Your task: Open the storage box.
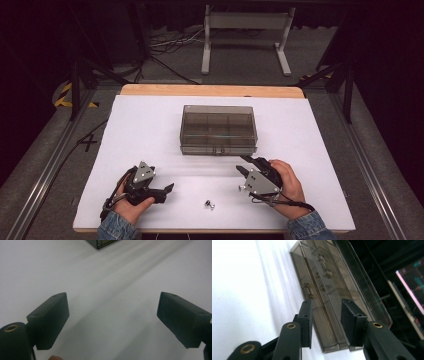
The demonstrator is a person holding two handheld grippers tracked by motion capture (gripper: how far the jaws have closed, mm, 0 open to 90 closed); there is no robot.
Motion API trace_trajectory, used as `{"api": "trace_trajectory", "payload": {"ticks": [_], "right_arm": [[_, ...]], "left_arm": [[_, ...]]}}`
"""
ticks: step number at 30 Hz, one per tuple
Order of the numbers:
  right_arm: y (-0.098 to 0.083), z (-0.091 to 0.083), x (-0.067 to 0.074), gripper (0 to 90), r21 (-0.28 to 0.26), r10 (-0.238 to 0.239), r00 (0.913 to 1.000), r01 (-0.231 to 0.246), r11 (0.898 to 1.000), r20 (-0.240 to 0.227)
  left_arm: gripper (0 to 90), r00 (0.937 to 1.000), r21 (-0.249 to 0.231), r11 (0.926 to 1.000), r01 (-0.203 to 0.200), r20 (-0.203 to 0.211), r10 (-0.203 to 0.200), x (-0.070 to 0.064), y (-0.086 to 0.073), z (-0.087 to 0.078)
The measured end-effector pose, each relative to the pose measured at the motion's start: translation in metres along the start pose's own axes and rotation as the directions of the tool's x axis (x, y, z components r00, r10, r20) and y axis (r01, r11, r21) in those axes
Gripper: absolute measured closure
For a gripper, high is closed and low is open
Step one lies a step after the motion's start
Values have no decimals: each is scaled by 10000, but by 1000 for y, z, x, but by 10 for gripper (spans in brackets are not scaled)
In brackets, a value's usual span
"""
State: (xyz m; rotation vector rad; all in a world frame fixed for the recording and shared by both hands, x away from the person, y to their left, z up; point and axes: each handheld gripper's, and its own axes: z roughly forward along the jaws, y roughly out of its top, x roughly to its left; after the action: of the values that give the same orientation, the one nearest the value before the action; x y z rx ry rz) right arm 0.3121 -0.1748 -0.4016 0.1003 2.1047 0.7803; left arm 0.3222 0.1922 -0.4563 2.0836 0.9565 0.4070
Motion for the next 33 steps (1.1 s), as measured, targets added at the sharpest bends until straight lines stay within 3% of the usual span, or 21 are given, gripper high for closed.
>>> {"api": "trace_trajectory", "payload": {"ticks": [2, 9, 11, 13, 16, 18, 19, 20, 21, 27, 28, 31, 33], "right_arm": [[-1, -1, -2, 630, -12, 111, 9999, -111, 9999, -28], [-4, -7, -13, 643, -158, 1252, 9900, -1265, 9918, -647], [-5, -8, -17, 636, -194, 1635, 9823, -1659, 9859, -914], [-7, -9, -22, 634, -138, 2102, 9693, -2137, 9768, -1278], [-9, -10, -26, 626, -82, 2470, 9567, -2512, 9679, -1542], [-9, -12, -29, 629, -11, 2629, 9527, -2661, 9639, -1527], [-10, -12, -31, 647, 72, 2802, 9423, -2837, 9589, -1830], [-10, -12, -35, 656, 213, 3085, 9233, -3120, 9498, -2287], [-11, -12, -37, 669, 240, 3262, 9121, -3308, 9434, -2484], [-9, -14, -43, 679, 281, 3394, 9047, -3441, 9385, -2575], [-9, -13, -45, 680, 334, 3432, 8997, -3474, 9371, -2697], [-8, -12, -48, 698, 700, 3844, 8708, -3821, 9215, -3065], [-7, -12, -51, 698, 851, 4028, 8575, -3974, 9137, -3200]], "left_arm": [[116, 10000, -26, 10000, 20, 15, -20, 0, 0, 0], [116, 10000, -18, 10000, -7, 8, 7, 0, 0, 0], [116, 10000, -8, 10000, -1, 7, 1, -1, 0, 0], [116, 10000, -10, 10000, 10, -15, -10, -1, 0, 0], [116, 10000, -54, 10000, -4, -75, 4, 0, 0, 0], [116, 10000, -46, 10000, -19, -79, 19, 0, 0, 0], [116, 10000, -39, 10000, -14, -60, 14, 0, 0, 0], [116, 10000, -37, 10000, 5, -43, -5, -1, 0, 0], [117, 10000, -37, 10000, 5, -43, -5, -1, 0, 0], [116, 10000, -20, 10000, -15, -76, 15, 0, 0, 0], [116, 10000, -25, 10000, -18, -82, 18, 0, 0, 0], [116, 9999, -26, 10000, -38, -104, 38, 0, 0, 0], [116, 10000, -21, 10000, 5, -79, -5, 0, 0, 0]]}}
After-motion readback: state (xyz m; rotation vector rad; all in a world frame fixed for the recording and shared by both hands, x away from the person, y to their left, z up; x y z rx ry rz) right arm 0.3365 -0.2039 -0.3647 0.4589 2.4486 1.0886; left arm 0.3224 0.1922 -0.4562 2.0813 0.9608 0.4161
